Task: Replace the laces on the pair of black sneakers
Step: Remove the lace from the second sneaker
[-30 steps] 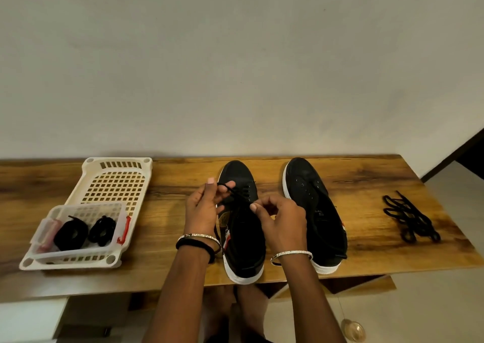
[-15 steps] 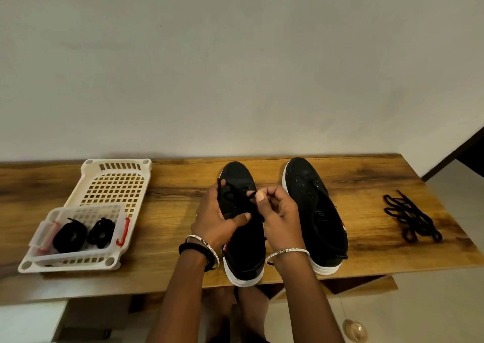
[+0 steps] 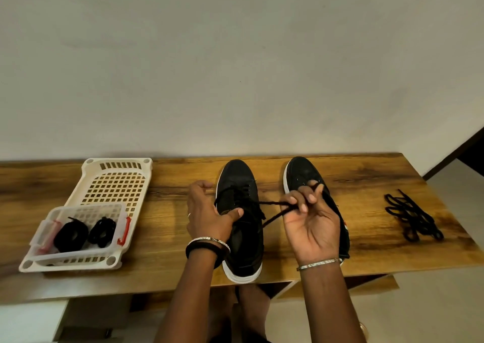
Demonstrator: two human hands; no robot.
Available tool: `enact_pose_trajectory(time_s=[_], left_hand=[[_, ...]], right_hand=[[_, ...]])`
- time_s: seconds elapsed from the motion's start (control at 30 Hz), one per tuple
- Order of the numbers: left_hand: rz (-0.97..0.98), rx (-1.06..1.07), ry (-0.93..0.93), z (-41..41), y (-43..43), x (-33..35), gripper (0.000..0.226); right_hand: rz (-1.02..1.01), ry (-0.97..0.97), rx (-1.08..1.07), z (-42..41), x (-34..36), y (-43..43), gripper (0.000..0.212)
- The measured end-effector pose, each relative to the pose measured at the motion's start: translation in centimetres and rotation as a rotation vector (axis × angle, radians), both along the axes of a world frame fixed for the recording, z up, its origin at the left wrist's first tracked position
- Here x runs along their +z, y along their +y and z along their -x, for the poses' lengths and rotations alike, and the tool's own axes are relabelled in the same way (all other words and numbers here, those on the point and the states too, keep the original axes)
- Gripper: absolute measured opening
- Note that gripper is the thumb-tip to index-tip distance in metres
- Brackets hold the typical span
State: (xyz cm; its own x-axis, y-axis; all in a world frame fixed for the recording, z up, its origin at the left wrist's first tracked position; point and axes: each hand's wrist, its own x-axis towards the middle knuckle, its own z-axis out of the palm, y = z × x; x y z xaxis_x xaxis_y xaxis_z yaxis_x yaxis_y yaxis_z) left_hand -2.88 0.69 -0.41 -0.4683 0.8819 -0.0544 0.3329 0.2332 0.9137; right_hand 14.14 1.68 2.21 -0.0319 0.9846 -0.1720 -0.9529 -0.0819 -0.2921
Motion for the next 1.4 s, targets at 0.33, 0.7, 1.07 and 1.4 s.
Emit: enact_pose_trajectory(time_s=[0.33, 0.7, 1.07, 1.4], left_hand=[[0.066, -0.028, 0.04, -0.5, 0.4, 0.1, 0.028], [-0.084, -0.198, 0.168, -0.5, 0.4, 0.0, 0.022], [0.201, 0.125, -0.708, -0.4, 1.4, 0.4, 0.026], [0.099, 0.632, -0.497, 1.0, 0.9, 0.1, 0.034]], right_hand=[[-0.199, -1.597, -0.048, 0.0, -0.7, -0.3, 0.007], [-0.18, -1.742, 0.126, 1.9, -2.6, 0.1, 0.019], [0.374, -1.052, 0.21, 3.4, -0.9, -0.2, 0.036], [0.342, -1.471, 0.001, 3.7, -1.7, -0.2, 0.028]])
